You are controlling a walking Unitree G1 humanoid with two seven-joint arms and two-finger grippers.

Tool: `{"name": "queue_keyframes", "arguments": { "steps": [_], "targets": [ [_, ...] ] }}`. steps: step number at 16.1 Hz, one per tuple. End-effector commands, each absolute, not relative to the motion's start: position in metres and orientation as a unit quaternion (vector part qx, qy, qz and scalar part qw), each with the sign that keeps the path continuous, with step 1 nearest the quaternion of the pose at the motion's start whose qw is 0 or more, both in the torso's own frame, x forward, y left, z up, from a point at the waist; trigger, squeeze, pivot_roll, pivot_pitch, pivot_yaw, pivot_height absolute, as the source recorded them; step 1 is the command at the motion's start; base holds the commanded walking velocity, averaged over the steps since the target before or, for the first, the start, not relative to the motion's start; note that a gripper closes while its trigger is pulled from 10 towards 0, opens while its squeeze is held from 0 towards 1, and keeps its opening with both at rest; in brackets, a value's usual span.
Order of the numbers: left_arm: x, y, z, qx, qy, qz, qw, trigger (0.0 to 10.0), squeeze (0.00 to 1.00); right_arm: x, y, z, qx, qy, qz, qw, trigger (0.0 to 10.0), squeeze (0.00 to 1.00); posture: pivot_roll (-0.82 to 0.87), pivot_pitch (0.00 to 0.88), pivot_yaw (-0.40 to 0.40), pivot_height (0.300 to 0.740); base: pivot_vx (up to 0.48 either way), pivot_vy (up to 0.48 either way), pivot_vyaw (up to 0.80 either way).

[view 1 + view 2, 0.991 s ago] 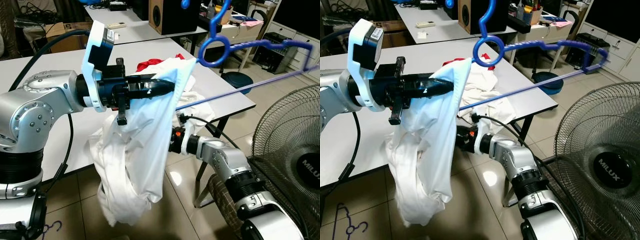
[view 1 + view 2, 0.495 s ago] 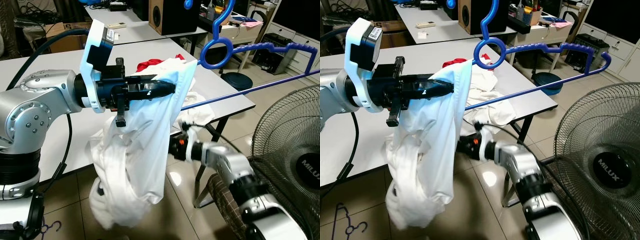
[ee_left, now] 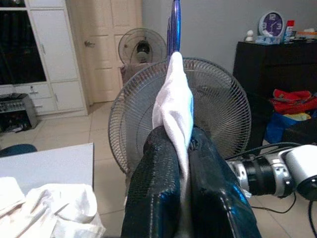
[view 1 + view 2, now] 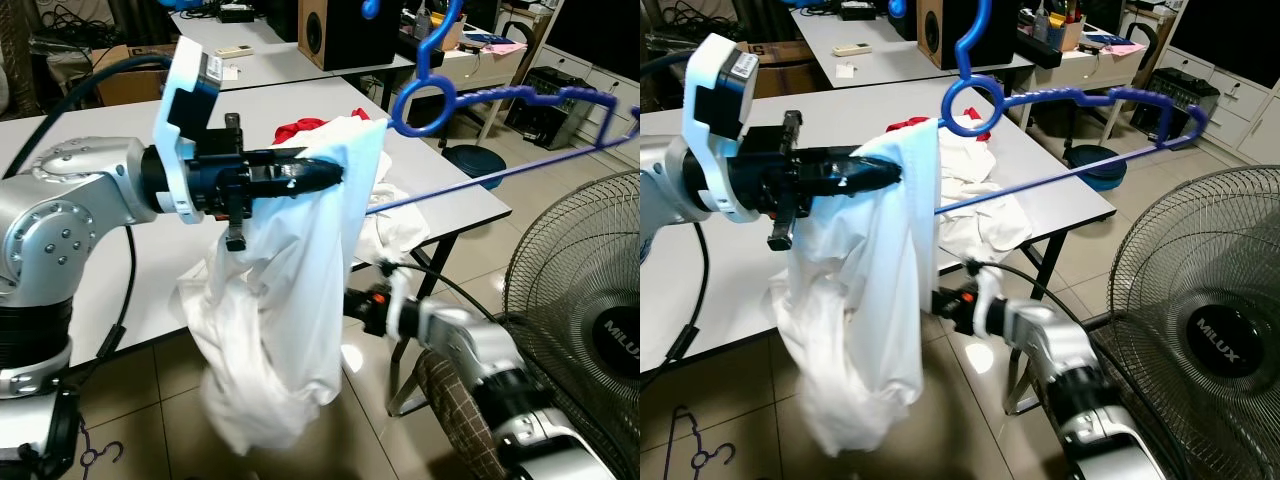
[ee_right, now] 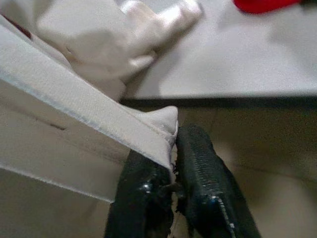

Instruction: Hang hanger

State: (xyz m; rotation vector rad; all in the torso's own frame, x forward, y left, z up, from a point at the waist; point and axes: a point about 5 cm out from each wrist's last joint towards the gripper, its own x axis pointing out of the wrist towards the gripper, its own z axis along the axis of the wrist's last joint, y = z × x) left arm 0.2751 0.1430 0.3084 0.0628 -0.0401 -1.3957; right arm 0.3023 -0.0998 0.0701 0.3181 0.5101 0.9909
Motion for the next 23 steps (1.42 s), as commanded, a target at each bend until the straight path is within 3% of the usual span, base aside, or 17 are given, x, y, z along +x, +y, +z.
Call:
{"name": "queue_keyframes", "arguments": {
  "steps": [1, 6, 8, 13, 17, 19, 23],
  "targets": [
    [0.274, 0.148, 0.315, 0.037, -0.042, -0.636, 0.769, 0.0, 0.0, 0.301, -0.114, 0.068, 0.152, 0.246, 0.439, 0.851, 0.0, 0.0, 0.04, 0.0, -0.042, 0.74, 0.0, 0.0, 0.0],
    [0.275, 0.165, 0.289, 0.064, -0.001, -0.597, 0.799, 0.0, 0.0, 0.303, -0.165, 0.088, 0.181, 0.188, 0.331, 0.907, 0.0, 0.0, 0.01, 0.0, -0.032, 0.74, 0.0, 0.0, 0.0],
    [0.267, 0.177, 0.268, 0.07, 0.035, -0.58, 0.811, 0.0, 0.0, 0.302, -0.211, 0.106, 0.201, 0.15, 0.233, 0.94, 0.0, 0.0, -0.01, 0.0, -0.031, 0.74, 0.0, 0.0, 0.0],
    [0.25, 0.184, 0.23, 0.098, 0.106, -0.572, 0.807, 0.0, 0.0, 0.292, -0.283, 0.149, 0.193, 0.099, 0.13, 0.967, 0.0, 0.0, -0.04, 0.0, -0.037, 0.74, 0.0, 0.0, 0.0],
    [0.256, 0.188, 0.213, 0.143, 0.138, -0.527, 0.826, 0.0, 0.0, 0.291, -0.287, 0.17, 0.176, 0.086, 0.138, 0.971, 0.0, 0.0, -0.05, 0.0, -0.04, 0.74, 0.0, 0.0, 0.0],
    [0.261, 0.187, 0.211, 0.151, 0.127, -0.508, 0.839, 0.0, 0.0, 0.29, -0.277, 0.176, 0.164, 0.088, 0.16, 0.969, 0.0, 0.0, -0.05, 0.0, -0.04, 0.74, 0.0, 0.0, 0.0],
    [0.259, 0.166, 0.204, 0.133, 0.12, -0.516, 0.838, 0.0, 0.0, 0.288, -0.241, 0.187, 0.119, 0.101, 0.231, 0.96, 0.0, 0.0, -0.05, 0.0, -0.04, 0.74, 0.0, 0.0, 0.0]
  ]
}}
